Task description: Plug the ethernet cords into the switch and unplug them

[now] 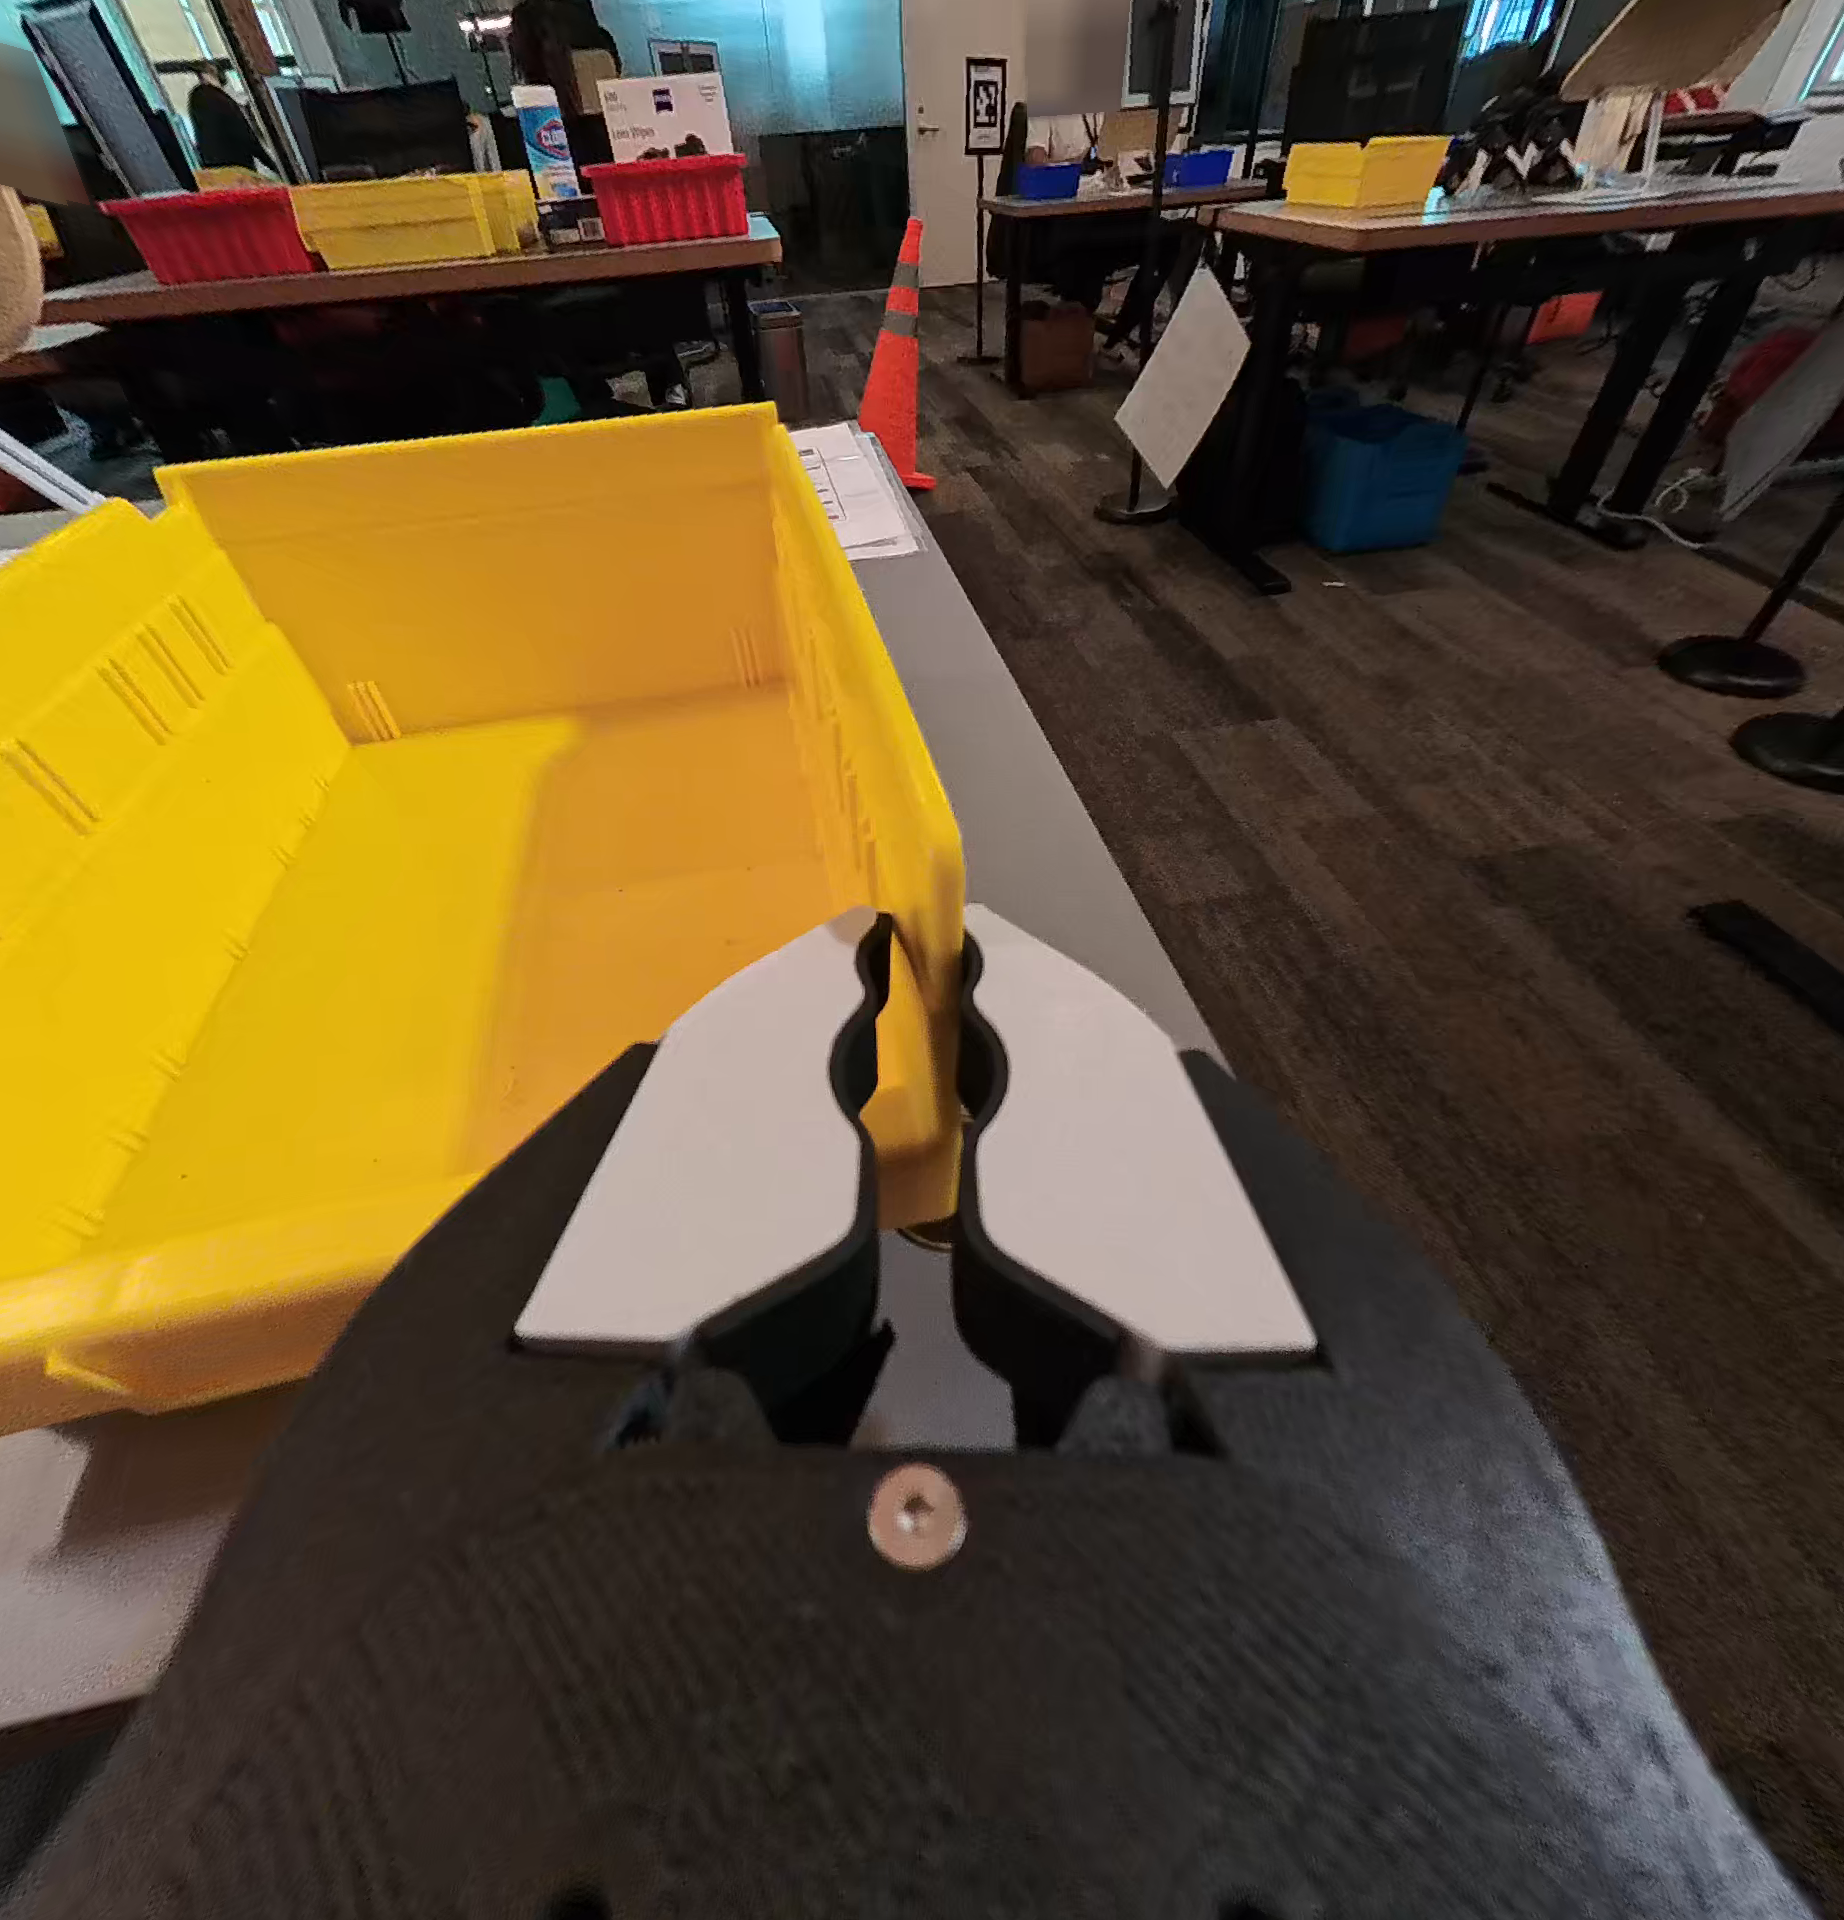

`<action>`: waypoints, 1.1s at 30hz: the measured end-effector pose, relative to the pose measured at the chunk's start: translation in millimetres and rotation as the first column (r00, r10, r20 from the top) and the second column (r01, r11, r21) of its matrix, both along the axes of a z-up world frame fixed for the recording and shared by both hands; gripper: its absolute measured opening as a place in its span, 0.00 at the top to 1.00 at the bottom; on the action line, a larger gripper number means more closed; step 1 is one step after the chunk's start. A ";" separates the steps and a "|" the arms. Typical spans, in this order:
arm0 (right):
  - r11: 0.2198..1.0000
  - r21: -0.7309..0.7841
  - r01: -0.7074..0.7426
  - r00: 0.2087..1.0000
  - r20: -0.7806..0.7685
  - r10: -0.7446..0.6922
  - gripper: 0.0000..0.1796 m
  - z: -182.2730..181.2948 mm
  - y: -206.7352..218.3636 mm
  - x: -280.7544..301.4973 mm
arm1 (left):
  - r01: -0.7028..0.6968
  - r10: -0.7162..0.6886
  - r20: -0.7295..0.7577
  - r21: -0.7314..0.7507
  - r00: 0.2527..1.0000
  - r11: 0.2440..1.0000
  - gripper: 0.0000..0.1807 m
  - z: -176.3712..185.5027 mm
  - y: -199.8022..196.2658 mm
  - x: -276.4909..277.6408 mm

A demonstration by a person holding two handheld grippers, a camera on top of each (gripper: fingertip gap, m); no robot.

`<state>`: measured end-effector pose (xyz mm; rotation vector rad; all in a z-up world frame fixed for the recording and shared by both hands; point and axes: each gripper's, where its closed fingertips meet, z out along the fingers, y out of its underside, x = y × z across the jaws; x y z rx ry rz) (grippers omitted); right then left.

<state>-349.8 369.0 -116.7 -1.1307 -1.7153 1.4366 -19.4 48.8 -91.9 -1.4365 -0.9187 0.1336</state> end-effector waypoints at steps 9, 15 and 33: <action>0.930 -0.343 0.130 0.884 -0.385 -0.265 0.62 144.8 4.4 32.1 | -0.131 0.131 0.006 -0.062 0.991 0.989 0.68 -10.8 -25.1 5.5; 0.754 -0.326 -0.570 0.791 -0.467 0.396 0.75 167.3 -197.7 141.3 | -0.318 0.307 -0.095 -0.131 0.947 0.939 0.80 -0.8 -70.9 -2.1; 0.146 -0.484 -0.863 0.181 -0.026 0.983 0.79 59.7 -387.3 270.9 | -0.908 0.881 -0.467 -0.399 0.078 -0.131 0.47 8.1 -362.7 151.6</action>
